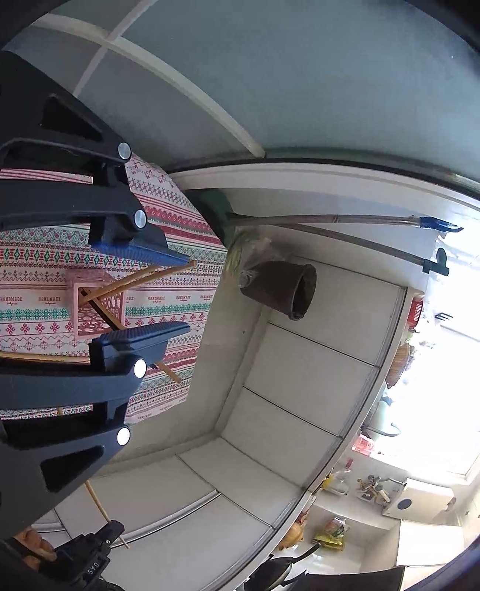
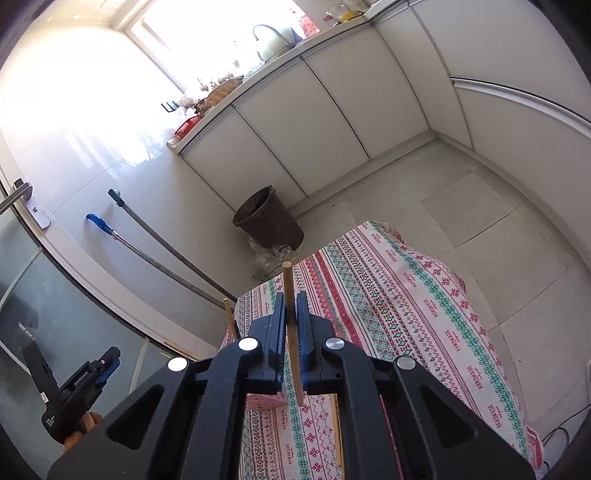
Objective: Organize utensils
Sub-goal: 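Lower the chopsticks into the pink basket and open both grippers, then withdraw both grippers up from the pink basket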
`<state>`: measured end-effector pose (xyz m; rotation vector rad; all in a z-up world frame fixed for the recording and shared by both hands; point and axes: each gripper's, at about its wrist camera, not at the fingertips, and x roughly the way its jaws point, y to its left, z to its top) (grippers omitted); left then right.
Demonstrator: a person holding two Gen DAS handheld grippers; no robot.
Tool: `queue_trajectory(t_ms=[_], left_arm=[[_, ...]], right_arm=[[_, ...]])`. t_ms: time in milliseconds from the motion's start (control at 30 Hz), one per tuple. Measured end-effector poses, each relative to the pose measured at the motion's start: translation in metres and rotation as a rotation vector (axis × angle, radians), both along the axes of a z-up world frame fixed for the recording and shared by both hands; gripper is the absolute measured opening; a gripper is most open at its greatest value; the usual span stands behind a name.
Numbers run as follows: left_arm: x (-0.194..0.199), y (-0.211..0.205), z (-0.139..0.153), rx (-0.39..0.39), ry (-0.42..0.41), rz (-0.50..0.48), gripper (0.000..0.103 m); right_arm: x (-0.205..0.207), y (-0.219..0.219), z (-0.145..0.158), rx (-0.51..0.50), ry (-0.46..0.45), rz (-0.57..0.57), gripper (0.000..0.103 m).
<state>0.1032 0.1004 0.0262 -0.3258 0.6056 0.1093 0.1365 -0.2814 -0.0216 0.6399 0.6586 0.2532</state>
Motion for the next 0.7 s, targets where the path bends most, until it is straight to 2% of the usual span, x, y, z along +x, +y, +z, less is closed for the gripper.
queue_trajectory(t_ms=[167,333,700], left_arm=[[-0.009,0.000,-0.020,-0.014,0.062,-0.002,0.034],[-0.009,0.002,-0.038,0.003,0.118,-0.006,0.035],[-0.016,0.030,-0.039,-0.017,0.112,0.034,0.036]], right_arm=[[0.005,0.021,0.012,0.002,-0.018,0.033,0.006],[0.014,0.055,0.024,-0.006,-0.045,0.077,0.006],[0.036,0.102,0.035,-0.009,-0.067,0.119,0.006]])
